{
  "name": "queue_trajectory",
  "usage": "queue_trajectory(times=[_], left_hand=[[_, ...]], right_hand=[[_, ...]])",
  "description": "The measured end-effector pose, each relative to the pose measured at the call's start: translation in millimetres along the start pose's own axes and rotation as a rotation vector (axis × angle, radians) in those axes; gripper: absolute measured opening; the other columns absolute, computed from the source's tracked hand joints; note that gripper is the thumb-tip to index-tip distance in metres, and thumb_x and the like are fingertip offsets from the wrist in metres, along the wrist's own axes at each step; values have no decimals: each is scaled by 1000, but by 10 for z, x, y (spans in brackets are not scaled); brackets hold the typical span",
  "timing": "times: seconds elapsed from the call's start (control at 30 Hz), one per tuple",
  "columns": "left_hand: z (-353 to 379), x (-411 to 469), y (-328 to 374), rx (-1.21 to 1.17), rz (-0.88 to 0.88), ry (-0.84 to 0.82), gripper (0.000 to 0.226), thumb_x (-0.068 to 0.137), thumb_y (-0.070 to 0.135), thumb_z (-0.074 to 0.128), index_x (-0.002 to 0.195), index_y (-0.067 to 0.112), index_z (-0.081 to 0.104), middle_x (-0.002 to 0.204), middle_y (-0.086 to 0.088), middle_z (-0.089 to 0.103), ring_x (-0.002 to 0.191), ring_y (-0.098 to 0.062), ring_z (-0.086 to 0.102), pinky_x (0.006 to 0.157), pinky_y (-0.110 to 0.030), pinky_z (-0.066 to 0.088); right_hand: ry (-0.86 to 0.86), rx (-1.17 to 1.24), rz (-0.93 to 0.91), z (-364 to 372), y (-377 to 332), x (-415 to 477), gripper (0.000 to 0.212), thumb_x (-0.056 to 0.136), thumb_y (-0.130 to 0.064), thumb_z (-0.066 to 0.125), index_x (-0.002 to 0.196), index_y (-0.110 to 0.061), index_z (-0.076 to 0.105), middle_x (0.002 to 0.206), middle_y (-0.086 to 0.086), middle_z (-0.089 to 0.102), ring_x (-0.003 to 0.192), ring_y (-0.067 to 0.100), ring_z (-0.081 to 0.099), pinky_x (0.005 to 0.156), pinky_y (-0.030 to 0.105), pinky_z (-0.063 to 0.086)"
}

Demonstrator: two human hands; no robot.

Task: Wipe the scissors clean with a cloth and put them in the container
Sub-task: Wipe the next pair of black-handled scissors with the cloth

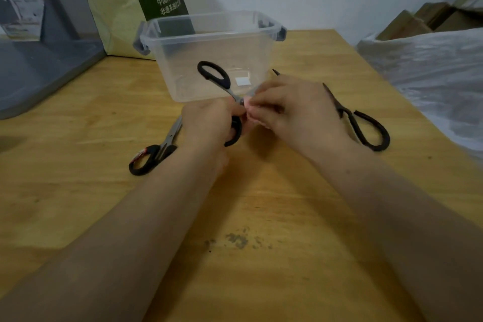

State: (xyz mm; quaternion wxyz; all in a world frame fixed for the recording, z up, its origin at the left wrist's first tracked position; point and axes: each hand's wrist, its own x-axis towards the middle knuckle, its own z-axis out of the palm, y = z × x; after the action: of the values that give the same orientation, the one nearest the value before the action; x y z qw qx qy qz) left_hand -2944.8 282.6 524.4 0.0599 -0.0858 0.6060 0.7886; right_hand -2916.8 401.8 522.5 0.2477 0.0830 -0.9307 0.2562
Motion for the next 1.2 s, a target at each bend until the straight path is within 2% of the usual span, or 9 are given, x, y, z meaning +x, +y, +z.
queue_trajectory(times=[0.1,0.23,0.33,0.47,0.6,0.67,0.87,1.0,1.2], left_hand=[[11,-26,-30,1,11,-55,9,79,-12,60,76,-4,63,74,-16,60,59,-20,59,56,-25,55],[-24,16,-14,-8,19,-48,6,79,-12,60,84,-12,63,75,-20,66,63,-24,61,51,-22,52],[-50,44,-5,-11,45,10,13,79,-13,61,74,-2,64,72,-18,68,72,-30,65,56,-24,53],[-31,18,-38,93,123,-7,24,77,-14,61,70,9,63,75,-13,70,82,-29,70,59,-25,55],[14,-28,-54,153,176,-67,31,77,-14,62,64,14,64,62,-3,70,78,-26,70,55,-22,54],[25,-42,-59,155,198,-94,34,75,-14,64,61,17,66,63,-3,71,80,-28,70,54,-22,52],[22,-75,-62,136,226,-171,21,71,-8,71,79,12,74,76,-8,74,78,-24,70,53,-18,50],[64,-100,-73,116,224,-213,28,70,-16,63,69,11,72,65,-10,71,62,-19,67,49,-18,49],[76,-87,-124,106,216,-206,23,72,-15,62,75,5,73,75,-18,72,74,-33,66,47,-19,47]], right_hand=[[-9,-17,-16,97,43,50,16,85,-18,67,99,-14,74,106,3,67,100,21,59,90,40,47],[-146,43,129,38,134,46,8,81,-21,73,80,-13,76,93,6,68,84,23,64,80,44,53],[-270,-34,251,-111,195,30,4,78,-17,76,81,-16,77,93,3,68,78,14,63,71,30,54],[-8,-199,288,-275,290,50,12,87,-23,66,98,-23,72,105,-4,54,93,14,51,71,28,40],[298,22,176,-248,254,33,12,90,-20,61,96,-23,70,95,-10,54,84,6,49,70,15,35],[245,140,129,-155,202,25,11,89,-18,62,93,-24,71,95,-8,60,84,6,55,73,12,41],[107,343,60,35,204,16,16,80,-16,73,90,-28,72,95,-4,67,89,16,61,79,38,54],[168,490,147,39,230,19,23,74,-17,78,86,-34,69,99,-2,64,86,11,62,62,15,53],[188,376,69,83,177,34,13,76,-19,76,86,-27,72,88,-9,64,88,8,62,80,22,51]])
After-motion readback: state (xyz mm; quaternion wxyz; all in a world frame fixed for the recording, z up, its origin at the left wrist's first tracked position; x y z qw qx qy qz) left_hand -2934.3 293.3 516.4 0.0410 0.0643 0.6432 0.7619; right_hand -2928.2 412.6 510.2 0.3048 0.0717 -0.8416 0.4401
